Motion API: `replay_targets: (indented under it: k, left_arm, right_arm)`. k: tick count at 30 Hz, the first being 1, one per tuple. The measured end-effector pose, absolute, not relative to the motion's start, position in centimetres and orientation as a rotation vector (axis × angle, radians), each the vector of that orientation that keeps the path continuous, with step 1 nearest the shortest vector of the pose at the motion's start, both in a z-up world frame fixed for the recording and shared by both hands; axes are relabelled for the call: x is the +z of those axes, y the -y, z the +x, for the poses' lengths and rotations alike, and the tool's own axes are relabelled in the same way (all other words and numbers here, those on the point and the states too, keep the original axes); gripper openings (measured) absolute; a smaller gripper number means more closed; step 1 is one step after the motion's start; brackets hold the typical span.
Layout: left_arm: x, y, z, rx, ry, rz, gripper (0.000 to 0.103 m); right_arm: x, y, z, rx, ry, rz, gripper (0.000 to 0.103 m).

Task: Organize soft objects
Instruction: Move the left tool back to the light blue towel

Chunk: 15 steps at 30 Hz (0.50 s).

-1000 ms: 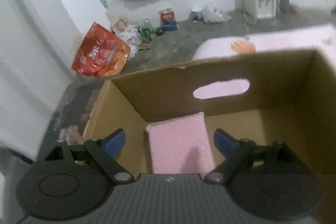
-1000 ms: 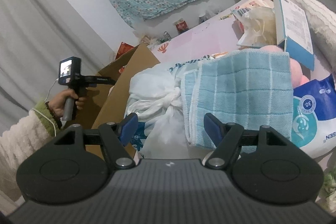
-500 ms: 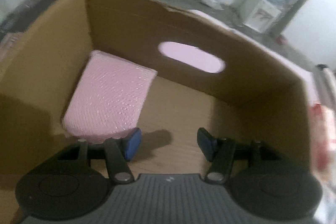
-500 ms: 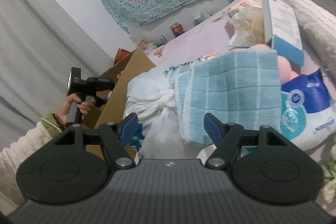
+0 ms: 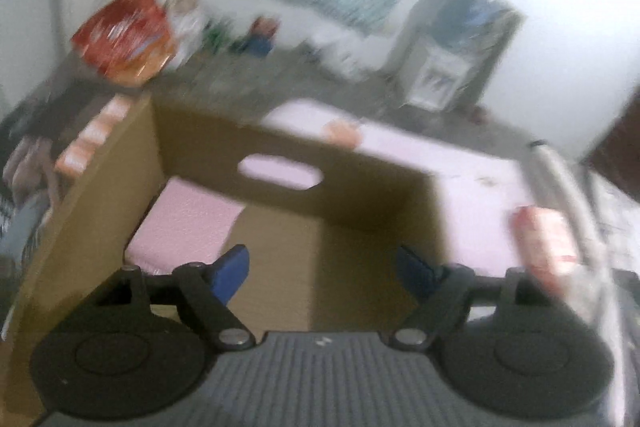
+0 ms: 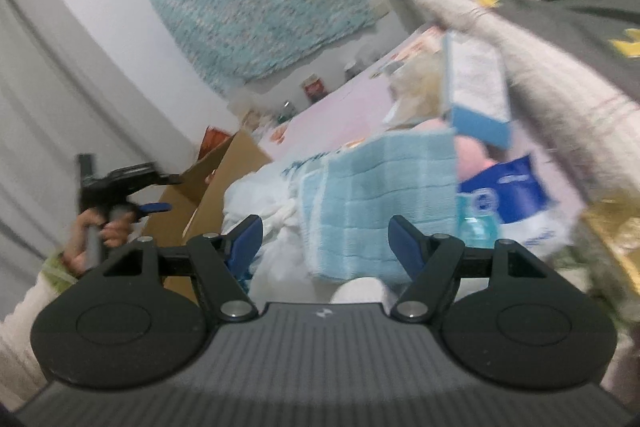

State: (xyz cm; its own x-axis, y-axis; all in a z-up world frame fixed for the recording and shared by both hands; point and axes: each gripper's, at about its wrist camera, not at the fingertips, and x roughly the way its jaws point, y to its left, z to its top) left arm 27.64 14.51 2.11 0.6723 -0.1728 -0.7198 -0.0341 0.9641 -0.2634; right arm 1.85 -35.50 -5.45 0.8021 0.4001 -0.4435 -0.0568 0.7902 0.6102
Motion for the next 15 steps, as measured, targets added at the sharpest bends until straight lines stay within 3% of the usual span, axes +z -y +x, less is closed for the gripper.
replay_targets:
  k: [8, 15]
  left_arm:
    - [9.1, -5.9, 17.3, -0.254, -0.643, -0.109, 0.093]
    - [6.3, 2.6, 11.1, -0.435, -0.666, -0.086, 0.092]
  right_arm:
    - [-6.1, 38.9, -0.6, 0.179, -0.548, 0.678, 0.07]
    - [-6.1, 38.3, 2.3, 0.182, -0.57, 0.648, 0.063]
